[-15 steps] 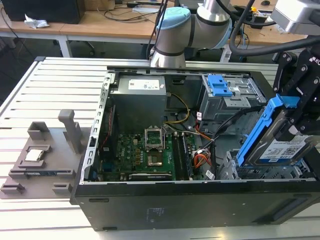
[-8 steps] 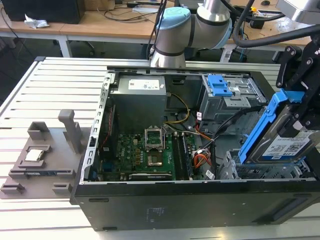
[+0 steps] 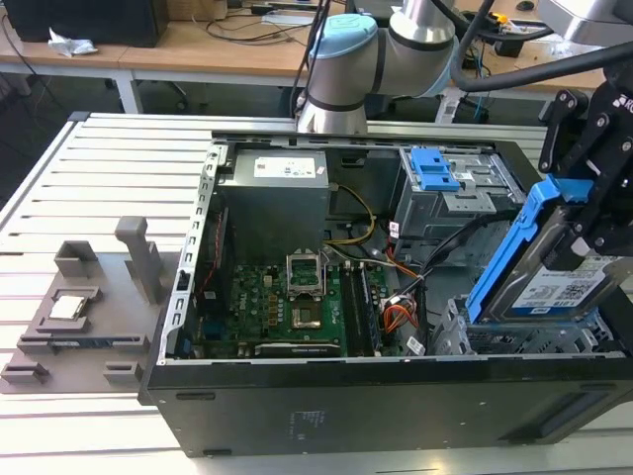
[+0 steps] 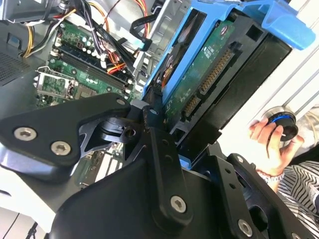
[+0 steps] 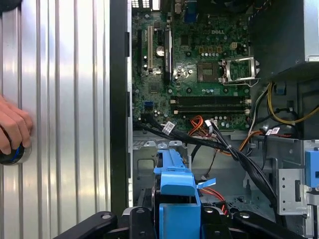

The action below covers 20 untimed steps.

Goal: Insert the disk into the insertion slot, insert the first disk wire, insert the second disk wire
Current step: 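Insert the disk into the insertion slot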

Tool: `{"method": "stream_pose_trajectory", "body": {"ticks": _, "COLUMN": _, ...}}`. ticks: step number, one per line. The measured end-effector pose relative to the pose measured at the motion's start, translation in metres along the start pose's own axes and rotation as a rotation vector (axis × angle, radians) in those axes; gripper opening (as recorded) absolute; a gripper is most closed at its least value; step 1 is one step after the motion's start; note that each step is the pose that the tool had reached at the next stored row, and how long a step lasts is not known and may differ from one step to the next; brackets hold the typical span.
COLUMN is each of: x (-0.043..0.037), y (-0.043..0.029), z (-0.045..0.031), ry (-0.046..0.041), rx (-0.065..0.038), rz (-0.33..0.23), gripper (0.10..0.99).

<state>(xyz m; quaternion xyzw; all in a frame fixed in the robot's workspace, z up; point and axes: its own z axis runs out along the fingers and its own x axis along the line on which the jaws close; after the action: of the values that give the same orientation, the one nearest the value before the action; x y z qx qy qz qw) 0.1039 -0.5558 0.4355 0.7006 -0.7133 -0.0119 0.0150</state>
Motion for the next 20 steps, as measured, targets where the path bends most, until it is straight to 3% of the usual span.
{"method": "stream_pose_trajectory", "body": {"ticks": 4, "x": -0.0105, "y": 0.0002, "z": 0.0014, "ry": 0.0000, "rx": 0.000, "rz": 0.000, "gripper": 0.361}}
{"method": "stream_pose_trajectory", "body": {"ticks": 20, "x": -0.0109, "y": -0.0004, "z": 0.0187, "ry": 0.0000, "rx": 0.000, "rz": 0.000, "gripper": 0.361}}
